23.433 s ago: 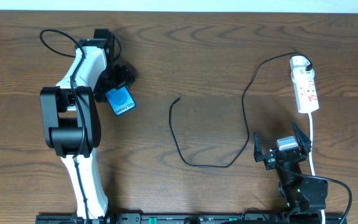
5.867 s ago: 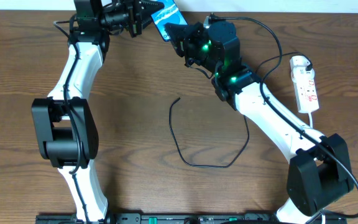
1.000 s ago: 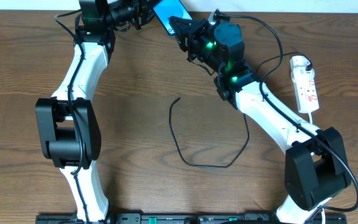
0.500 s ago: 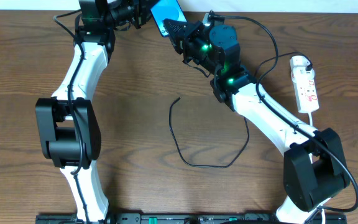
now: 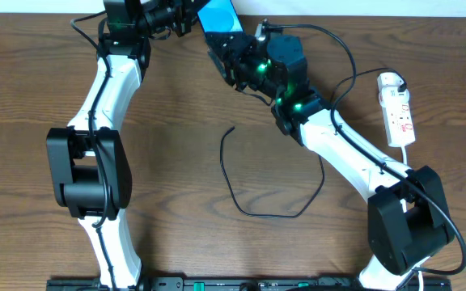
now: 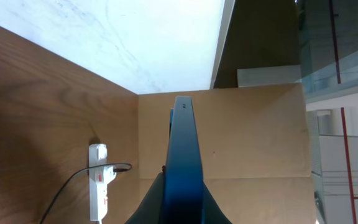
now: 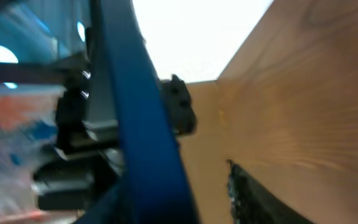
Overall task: Plug charger to phone and switch on socket
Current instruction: 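Open the right gripper and withdraw it, leaving the phone in the left gripper, then lower the right gripper onto the black cable's connector end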
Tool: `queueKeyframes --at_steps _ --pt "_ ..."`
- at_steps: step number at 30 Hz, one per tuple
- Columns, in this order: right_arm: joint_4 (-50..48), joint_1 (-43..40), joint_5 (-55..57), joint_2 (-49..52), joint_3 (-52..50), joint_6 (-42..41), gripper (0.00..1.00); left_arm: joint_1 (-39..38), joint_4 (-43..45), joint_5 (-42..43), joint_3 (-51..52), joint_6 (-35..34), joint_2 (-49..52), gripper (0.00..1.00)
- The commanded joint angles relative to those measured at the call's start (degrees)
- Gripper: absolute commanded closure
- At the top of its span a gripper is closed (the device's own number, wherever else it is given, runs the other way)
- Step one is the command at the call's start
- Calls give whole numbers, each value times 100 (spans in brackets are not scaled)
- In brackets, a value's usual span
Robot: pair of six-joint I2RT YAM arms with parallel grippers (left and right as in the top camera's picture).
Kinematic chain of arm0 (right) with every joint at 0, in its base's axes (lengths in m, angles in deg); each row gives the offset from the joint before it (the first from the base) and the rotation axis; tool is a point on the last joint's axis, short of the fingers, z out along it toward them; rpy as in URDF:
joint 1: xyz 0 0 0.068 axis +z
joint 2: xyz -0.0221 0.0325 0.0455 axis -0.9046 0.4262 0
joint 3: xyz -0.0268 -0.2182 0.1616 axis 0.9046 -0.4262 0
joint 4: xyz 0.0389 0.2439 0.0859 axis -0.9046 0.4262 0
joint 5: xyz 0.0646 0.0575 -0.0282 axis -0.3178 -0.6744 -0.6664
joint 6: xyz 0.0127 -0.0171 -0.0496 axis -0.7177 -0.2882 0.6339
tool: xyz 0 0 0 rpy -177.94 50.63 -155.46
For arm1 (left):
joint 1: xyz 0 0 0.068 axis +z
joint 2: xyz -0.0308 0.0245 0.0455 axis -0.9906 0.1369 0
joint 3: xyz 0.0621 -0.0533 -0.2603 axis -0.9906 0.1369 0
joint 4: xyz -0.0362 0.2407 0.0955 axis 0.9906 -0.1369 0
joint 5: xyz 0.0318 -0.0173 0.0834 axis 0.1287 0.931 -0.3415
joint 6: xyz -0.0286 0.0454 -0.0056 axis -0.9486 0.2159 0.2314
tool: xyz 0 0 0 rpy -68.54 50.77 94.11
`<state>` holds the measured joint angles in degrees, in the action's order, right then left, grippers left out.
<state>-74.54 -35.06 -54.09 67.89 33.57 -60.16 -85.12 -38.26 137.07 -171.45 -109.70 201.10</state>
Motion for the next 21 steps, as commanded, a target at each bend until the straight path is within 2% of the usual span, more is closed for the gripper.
queueKeyframes --at_steps 1,6,8,11,16,21 --pt "164 -76 -214 87 -31 385 49 177 -179 61 -76 369 -168 93" --pt "245 -332 -409 87 -31 984 38 457 -1250 101 -76 1255 -168 93" --pt "247 -481 -688 87 -31 1449 33 605 -1856 101 -76 1733 -168 93" --pt "439 -695 -1261 87 -31 2282 32 822 -2789 103 -76 2527 -168 93" --pt "1853 -835 -1617 87 -31 3576 28 1078 -4343 120 -76 3744 -168 93" --pt "3403 -761 -1143 87 -31 4601 29 1139 -5453 125 -76 4710 -168 93"
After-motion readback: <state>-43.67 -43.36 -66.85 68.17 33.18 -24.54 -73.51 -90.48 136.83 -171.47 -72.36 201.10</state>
